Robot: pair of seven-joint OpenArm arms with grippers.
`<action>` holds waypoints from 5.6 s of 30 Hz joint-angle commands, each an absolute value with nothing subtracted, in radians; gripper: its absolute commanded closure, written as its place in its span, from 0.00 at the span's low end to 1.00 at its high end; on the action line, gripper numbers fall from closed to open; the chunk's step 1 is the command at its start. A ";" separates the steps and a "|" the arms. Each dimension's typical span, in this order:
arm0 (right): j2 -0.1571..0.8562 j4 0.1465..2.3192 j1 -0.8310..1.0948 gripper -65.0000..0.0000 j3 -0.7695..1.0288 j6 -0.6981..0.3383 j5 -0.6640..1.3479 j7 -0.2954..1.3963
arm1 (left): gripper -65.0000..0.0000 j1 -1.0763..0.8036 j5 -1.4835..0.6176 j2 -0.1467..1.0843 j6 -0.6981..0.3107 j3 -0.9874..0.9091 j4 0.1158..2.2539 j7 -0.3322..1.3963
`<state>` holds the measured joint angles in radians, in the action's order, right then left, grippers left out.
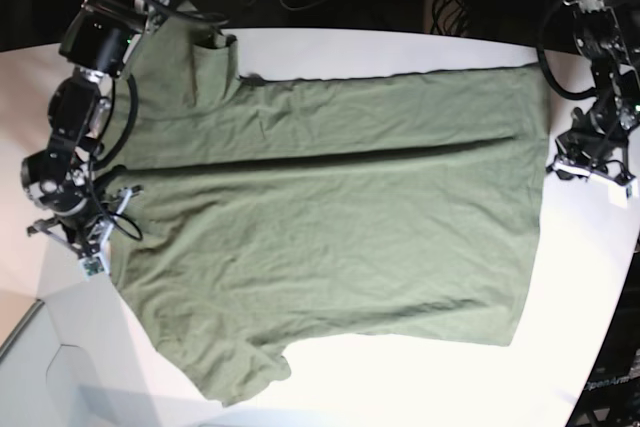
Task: Layout the t-shirt on the table in an organized manner, then fold the t-shirt properly
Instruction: 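Drag the held shirt edges outward with both grippers, then release, then move the right gripper to the collar corner and grasp it, then pull the grasped shirt edge with both grippers, folding it over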
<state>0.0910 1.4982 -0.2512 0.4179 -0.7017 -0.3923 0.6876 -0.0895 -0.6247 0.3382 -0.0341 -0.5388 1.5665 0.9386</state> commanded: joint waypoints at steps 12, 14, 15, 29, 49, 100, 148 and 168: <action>-0.019 2.020 0.122 0.82 0.420 -0.698 -0.381 0.874 | 0.86 -0.239 -0.633 0.355 -0.031 -0.547 1.813 0.923; -0.018 2.022 0.177 0.69 0.421 -0.698 -0.386 0.874 | 0.68 -0.274 -0.633 0.355 -0.031 -0.547 1.836 0.923; -0.018 2.023 0.202 0.64 0.437 -0.698 -0.386 0.874 | 0.60 -0.291 -0.633 0.355 -0.031 -0.547 1.851 0.923; -0.097 2.026 0.240 0.49 0.786 -0.698 -0.383 0.871 | 0.36 -0.435 -0.624 0.228 -0.041 -0.696 1.957 0.923; -0.140 2.022 0.280 0.40 0.825 -0.698 -0.381 0.871 | 0.36 -0.412 -0.447 0.231 -0.042 -0.622 1.755 0.909; -0.142 2.020 0.509 0.36 0.472 -0.698 -0.380 0.668 | 1.00 -0.332 -0.412 0.231 -0.042 -0.558 1.575 0.912; -0.157 1.957 0.443 0.36 0.429 -0.698 -0.197 0.863 | 1.00 -0.332 -0.410 0.231 -0.042 -0.559 1.632 0.911; -0.157 1.862 0.446 0.85 0.427 -0.698 -0.136 0.863 | 1.00 -0.331 -0.410 0.231 -0.042 -0.561 1.624 0.911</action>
